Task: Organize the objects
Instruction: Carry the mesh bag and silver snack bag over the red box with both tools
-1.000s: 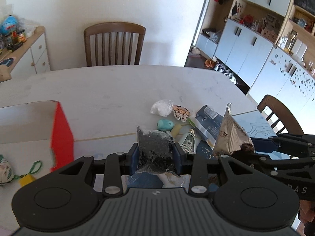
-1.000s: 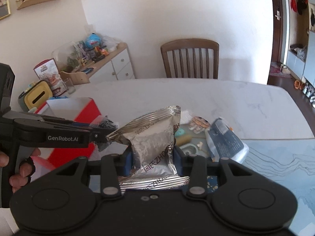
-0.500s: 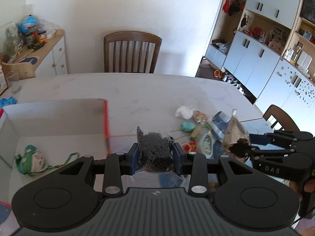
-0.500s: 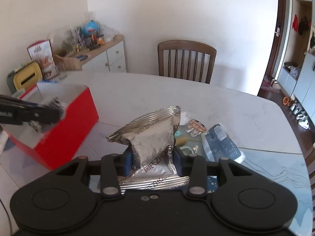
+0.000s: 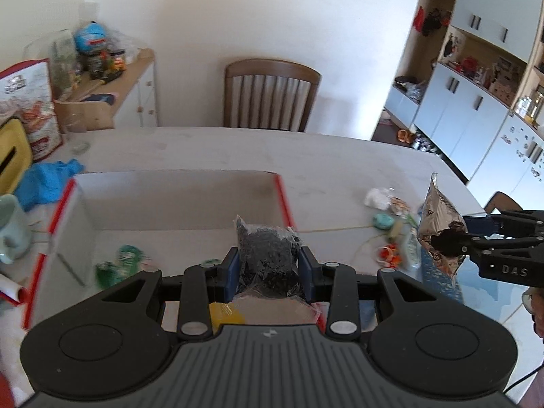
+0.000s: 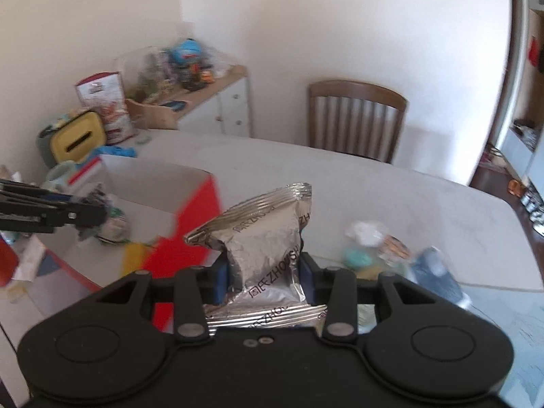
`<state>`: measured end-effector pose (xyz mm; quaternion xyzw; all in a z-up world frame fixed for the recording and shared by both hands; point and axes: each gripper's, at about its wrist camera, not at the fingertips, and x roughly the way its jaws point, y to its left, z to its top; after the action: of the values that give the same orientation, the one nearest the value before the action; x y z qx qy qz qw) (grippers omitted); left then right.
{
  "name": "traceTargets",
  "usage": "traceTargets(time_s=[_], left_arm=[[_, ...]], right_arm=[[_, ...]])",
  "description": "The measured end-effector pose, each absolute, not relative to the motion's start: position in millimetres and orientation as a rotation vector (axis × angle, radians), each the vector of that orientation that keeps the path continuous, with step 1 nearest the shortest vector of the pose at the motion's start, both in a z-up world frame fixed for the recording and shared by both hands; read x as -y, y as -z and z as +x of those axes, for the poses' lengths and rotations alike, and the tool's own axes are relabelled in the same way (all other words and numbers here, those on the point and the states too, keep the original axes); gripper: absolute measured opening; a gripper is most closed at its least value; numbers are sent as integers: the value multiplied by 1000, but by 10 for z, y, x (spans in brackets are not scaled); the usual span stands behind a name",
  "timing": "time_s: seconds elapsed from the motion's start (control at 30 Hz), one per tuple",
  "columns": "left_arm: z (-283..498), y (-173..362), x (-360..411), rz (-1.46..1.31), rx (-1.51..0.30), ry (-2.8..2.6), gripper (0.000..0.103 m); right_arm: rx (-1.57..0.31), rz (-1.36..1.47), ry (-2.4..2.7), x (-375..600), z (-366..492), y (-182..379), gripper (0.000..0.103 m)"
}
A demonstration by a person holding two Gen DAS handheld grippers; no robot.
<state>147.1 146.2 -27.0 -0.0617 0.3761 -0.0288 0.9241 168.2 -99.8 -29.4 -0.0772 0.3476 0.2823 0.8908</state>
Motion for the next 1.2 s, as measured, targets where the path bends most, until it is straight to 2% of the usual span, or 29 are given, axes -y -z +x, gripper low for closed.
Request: traceTargets(time_s=[0.6,1.2], left_arm=[[1661,530,-2490,-136,-864,-27,35],[1951,1151,-2355,-48,-1029,66,36]], right_arm=[[-768,-205,-714,-350,1815,358,40],[-910,-349,-732,-1200,2129,925,41]])
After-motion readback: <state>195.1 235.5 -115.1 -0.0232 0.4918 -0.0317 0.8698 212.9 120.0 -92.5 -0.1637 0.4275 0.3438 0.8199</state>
